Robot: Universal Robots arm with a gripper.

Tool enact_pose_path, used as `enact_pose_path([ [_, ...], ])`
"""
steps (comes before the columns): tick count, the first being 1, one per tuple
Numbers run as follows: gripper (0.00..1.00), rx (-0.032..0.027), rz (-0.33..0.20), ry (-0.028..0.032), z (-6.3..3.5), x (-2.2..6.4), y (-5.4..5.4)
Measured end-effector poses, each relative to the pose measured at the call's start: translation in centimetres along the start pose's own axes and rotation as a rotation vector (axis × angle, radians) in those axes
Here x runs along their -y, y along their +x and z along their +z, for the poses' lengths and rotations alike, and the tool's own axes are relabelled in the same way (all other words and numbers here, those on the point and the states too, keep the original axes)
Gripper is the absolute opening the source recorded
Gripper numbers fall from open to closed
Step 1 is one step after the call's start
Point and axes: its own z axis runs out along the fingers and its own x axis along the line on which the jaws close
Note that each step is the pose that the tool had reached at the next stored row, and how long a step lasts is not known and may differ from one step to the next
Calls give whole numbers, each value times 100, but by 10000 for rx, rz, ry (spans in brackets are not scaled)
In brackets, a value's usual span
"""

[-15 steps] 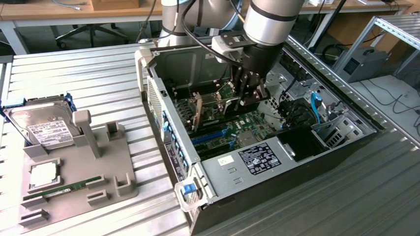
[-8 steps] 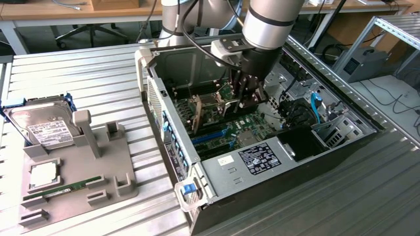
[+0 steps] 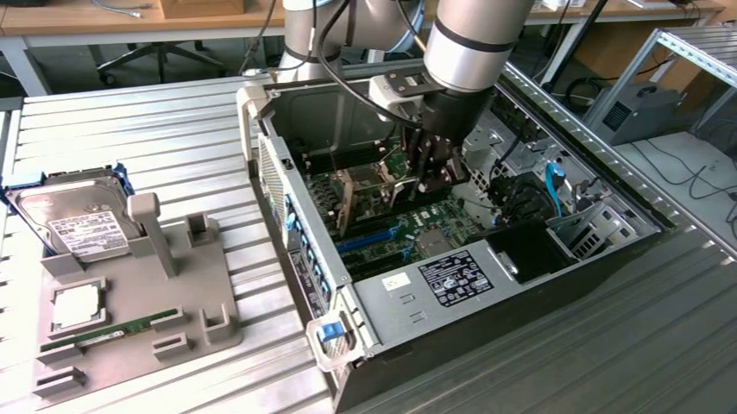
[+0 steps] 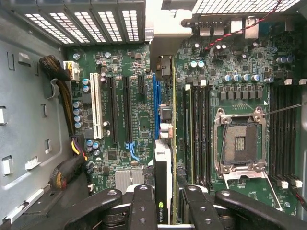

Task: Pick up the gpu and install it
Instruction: 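Insert the gpu into the slot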

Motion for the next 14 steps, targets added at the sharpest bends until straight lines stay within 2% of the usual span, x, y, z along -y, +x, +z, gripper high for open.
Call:
enact_pose_path([
  [14,27,1,1,1,5,-81,4],
])
